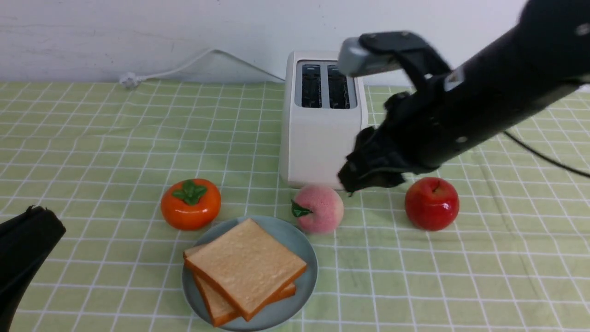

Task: Take toasted bread from bread machine on green coffee tablecloth place on plate.

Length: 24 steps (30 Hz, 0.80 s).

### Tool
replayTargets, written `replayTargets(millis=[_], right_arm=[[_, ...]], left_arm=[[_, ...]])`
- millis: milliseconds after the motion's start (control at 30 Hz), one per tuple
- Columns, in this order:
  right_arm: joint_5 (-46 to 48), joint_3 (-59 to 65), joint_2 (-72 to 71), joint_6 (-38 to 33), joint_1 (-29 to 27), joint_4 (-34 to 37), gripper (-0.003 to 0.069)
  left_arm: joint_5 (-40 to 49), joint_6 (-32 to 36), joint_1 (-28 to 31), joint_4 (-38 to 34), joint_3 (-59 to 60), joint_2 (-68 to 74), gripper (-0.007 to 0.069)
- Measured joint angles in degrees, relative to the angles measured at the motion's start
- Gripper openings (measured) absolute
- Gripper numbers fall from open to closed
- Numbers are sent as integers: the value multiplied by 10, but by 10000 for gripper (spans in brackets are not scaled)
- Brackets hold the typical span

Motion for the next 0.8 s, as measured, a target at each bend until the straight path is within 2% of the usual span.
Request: replayTargets(millis=[33,167,300,533,800], right_arm=[[20,5,-37,24,0,-35,193],[49,47,-136,95,0,-99,74],[57,136,-251,152,0,-131,7],[63,301,-425,256,0,-159,-1],[42,419,-567,303,0,-198,-1]], left_arm=[[-3,0,0,0,0,0,22],[-7,-9,0,0,6,0,15],[-2,-37,0,0,6,0,-13],[38,-56,0,0,6,0,-13],[8,-58,0,0,6,0,-13]])
